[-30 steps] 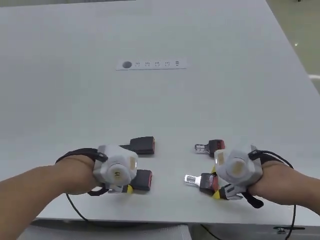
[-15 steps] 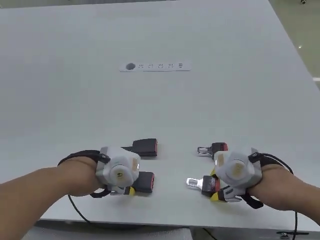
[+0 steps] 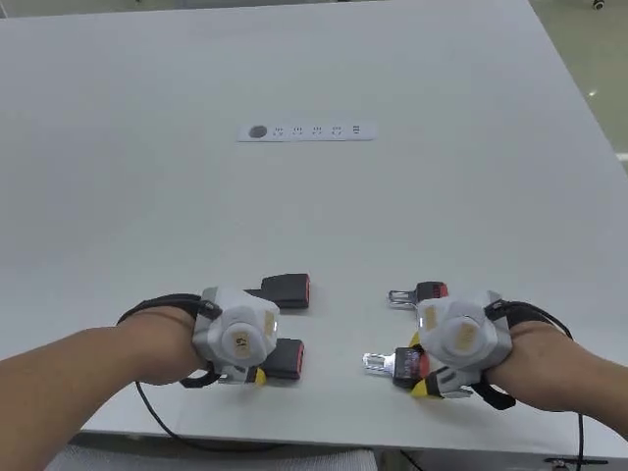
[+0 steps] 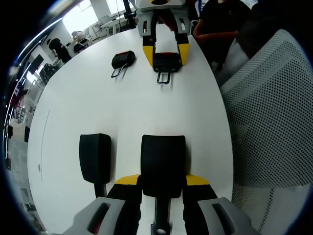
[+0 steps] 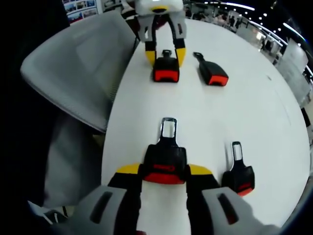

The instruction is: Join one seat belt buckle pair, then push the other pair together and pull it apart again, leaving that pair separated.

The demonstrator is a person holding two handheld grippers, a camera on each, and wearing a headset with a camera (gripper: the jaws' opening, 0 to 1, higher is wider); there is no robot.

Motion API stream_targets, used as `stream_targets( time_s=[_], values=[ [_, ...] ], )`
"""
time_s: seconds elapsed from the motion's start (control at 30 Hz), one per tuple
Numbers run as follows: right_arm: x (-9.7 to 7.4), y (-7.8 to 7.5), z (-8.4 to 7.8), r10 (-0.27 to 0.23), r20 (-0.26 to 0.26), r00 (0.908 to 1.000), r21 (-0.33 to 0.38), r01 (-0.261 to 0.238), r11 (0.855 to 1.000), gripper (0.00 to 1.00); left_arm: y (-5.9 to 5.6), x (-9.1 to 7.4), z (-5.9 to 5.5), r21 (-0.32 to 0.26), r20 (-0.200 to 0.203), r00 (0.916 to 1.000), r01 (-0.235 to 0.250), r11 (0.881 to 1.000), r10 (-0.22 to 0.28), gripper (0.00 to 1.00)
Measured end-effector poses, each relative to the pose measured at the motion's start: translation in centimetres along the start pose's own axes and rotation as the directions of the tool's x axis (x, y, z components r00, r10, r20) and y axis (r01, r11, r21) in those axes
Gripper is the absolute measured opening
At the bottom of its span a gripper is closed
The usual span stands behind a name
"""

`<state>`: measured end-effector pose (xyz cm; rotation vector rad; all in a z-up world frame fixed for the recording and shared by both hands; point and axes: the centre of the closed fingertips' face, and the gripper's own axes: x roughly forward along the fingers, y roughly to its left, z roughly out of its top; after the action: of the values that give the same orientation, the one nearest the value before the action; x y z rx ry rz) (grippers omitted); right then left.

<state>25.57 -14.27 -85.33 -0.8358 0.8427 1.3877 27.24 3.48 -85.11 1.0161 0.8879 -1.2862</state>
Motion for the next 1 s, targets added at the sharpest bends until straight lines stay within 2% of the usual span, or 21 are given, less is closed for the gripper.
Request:
stream_targets(
  time_s=[0.27,0.53,0.77,1.0],
  values=[
    [1.5,-0.2,2.8,-0.008,0.033,0.9994,0.026,0.007,1.000,0.35,-0.1,0.0,0.1,0.015,-0.001,1.0000,0.006,1.000,-0.006,0.33],
    [2.8,-0.1,5.3,0.005,0.037,0.9993,-0.015,-0.005,1.000,0.34,-0.1,0.0,0.1,0.010,-0.001,1.0000,0.004,1.000,-0.004,0.33],
    [3.6,0.1,6.7,0.016,0.054,0.9984,0.002,-0.016,1.000,0.34,-0.1,0.0,0.0,0.003,-0.003,1.0000,0.001,1.000,-0.001,0.33],
    [3.9,-0.4,7.3,0.024,0.043,0.9988,0.013,-0.024,1.000,0.34,-0.1,0.0,0.0,-0.005,-0.009,1.0000,-0.003,1.000,0.003,0.33]
  ],
)
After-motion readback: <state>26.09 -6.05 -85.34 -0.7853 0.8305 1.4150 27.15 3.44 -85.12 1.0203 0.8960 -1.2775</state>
